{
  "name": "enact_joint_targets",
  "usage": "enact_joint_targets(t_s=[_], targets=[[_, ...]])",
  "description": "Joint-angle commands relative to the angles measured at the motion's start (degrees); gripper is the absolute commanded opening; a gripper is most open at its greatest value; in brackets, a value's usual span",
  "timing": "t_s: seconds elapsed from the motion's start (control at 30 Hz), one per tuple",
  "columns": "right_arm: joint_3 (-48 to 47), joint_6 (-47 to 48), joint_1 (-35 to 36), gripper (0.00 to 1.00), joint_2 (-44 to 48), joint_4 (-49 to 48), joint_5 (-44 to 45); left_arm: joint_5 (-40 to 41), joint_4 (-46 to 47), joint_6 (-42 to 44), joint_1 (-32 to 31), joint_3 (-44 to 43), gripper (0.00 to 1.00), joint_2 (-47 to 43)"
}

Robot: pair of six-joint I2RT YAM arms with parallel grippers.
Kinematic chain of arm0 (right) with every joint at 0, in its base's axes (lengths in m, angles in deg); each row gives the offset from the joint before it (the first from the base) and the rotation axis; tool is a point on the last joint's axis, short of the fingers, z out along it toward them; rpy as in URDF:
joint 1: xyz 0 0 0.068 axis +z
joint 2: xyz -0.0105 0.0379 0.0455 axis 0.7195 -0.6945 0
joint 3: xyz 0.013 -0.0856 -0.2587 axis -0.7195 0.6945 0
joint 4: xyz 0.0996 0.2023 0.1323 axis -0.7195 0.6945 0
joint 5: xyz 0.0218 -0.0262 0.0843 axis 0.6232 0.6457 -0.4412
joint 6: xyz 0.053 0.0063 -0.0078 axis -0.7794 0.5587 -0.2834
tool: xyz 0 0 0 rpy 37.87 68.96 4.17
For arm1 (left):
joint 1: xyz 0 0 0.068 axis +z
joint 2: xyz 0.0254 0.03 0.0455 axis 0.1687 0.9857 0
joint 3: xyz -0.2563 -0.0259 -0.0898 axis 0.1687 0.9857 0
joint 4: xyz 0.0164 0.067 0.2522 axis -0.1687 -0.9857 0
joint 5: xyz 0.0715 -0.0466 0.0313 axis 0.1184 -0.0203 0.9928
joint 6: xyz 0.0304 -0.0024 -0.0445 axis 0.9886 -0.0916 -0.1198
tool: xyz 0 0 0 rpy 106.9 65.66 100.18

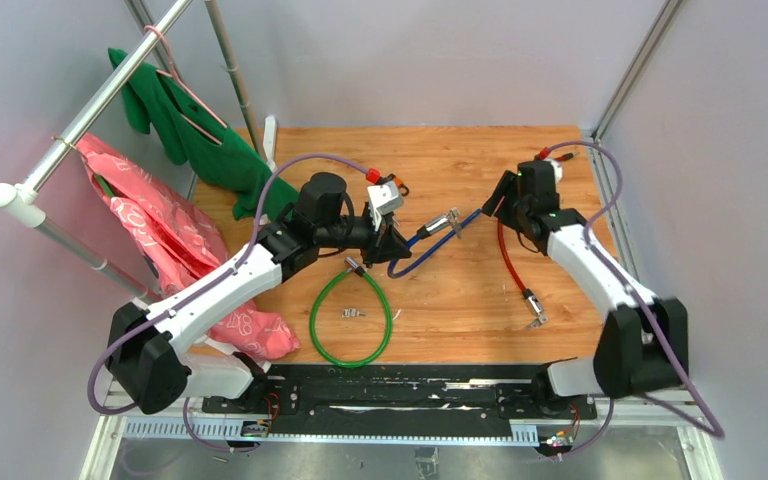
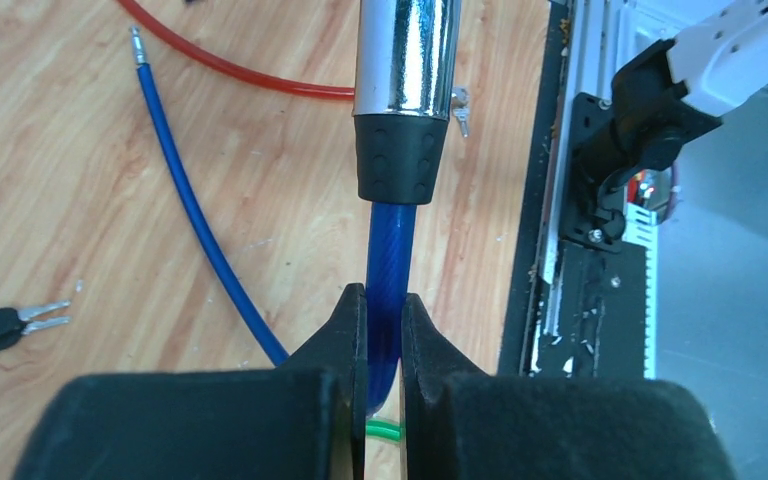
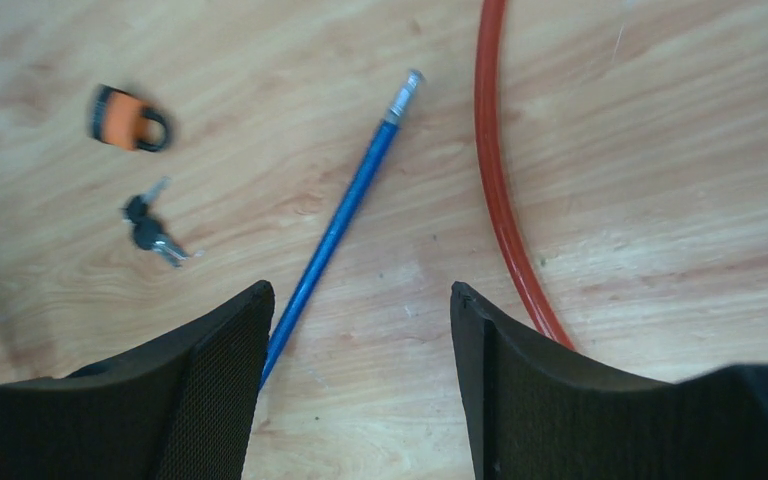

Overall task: Lock with the key
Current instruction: Lock the lock.

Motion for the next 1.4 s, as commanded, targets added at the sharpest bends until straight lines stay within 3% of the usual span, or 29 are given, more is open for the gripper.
enact_joint_targets(t_s=[0.0,0.23,0.63,0.73,0.83,0.9,1.0,1.13,1.23,1.37], targets=[[-3.4,-7.4,-0.5,0.68,-11.7,-0.4,-2.4,-2.2,3.9,-6.9,0.3,0.5,0.00,-1.3],[-13.9,-8.8,0.1,0.68,-28.0,2.6,-3.8,-2.3,5.4,-7.8,0.3,0.9,0.00,-1.1],[-23.1,-4.3,4.8,0.66,-41.3,10.4,-1.1,-2.4,8.9,-9.4,0.7,1.1,0.00,-0.3],[-25.2,-1.8,5.8,0.59,-44.1,12.7,-1.0,-2.4,9.6,-9.9,0.8,0.8,0.00,-0.1],[-25.3,1.0,5.4,0.31,-45.6,13.6,-4.5,-2.2,9.7,-11.0,1.2,0.6,0.00,-0.2],[-24.0,2.3,4.7,0.14,-44.7,13.3,-8.8,-1.9,9.6,-12.8,2.0,0.8,0.00,-0.3],[-19.4,6.1,4.3,0.00,-40.4,10.1,-12.5,0.3,8.6,-15.0,3.9,1.2,0.00,-0.3],[-10.4,12.6,6.7,0.00,-30.2,2.0,-17.6,3.0,7.1,-15.1,4.7,2.1,0.00,0.4],[-2.3,18.3,11.6,0.00,-22.9,-3.4,-16.3,2.7,7.6,-18.1,5.8,3.4,0.00,2.3],[6.9,18.8,14.4,0.00,-15.3,-7.2,-14.9,1.7,8.4,-22.3,7.5,5.3,0.00,5.5]])
